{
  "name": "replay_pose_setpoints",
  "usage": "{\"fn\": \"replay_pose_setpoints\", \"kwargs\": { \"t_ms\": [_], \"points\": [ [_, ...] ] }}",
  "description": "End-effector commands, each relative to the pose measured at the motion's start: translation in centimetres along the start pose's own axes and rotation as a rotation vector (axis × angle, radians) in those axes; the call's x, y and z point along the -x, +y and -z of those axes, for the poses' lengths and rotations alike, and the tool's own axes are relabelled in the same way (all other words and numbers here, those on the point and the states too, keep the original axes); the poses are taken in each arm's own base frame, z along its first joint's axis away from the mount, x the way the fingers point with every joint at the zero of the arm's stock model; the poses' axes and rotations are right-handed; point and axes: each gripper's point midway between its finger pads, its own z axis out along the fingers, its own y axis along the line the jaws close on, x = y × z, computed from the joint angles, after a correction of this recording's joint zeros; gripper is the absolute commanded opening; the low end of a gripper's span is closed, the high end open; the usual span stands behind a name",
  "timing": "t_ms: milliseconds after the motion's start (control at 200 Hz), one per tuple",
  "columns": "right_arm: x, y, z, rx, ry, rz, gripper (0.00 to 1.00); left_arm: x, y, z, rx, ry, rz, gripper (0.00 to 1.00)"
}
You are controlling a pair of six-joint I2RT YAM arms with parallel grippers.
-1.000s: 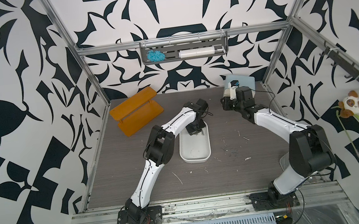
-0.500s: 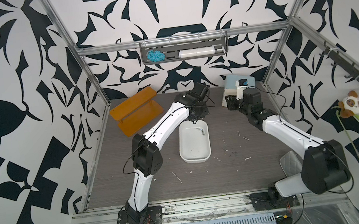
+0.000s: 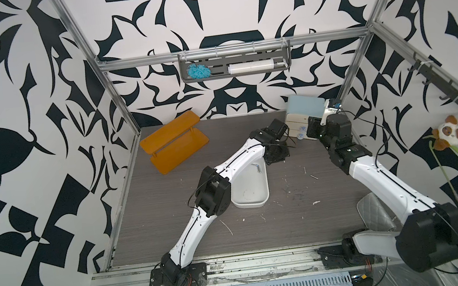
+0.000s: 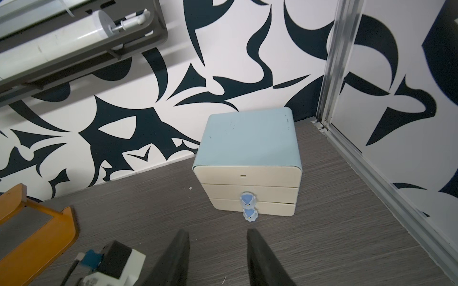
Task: Take out the screws from the storage box
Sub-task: Place the screw at the center of the board, then adjust the storage box at the center of the board.
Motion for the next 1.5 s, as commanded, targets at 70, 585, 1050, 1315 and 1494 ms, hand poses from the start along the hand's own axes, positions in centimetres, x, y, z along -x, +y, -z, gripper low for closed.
{"fn": "replay_pose_setpoints", "kwargs": {
  "t_ms": [70,585,1050,1315,1494],
  "points": [
    [0.8,0.8,-0.1,0.039,-0.028,-0.026,0.42,-1.8,-0.5,-2.5,-0.050,0.066,-0.012,0.00],
    [-0.5,1.8,-1.0,0.090,0.021,-0.031,0.42,-4.0,2.0,-5.5,-0.032,0.149,0.027,0.14],
    [0.0,4.2,0.0,0.218,0.039,-0.008,0.42,-2.4,-1.8,7.8,-0.216,-0.038,-0.116,0.79],
    [-2.0,8.7,-0.2,0.295,0.104,0.110,0.37,-2.9,0.7,23.1,-0.272,-0.333,-0.139,0.80],
    [-8.1,15.4,0.3,0.380,0.226,0.318,0.33,-4.5,9.5,26.1,-0.139,-0.438,-0.006,0.80]
  ]
}}
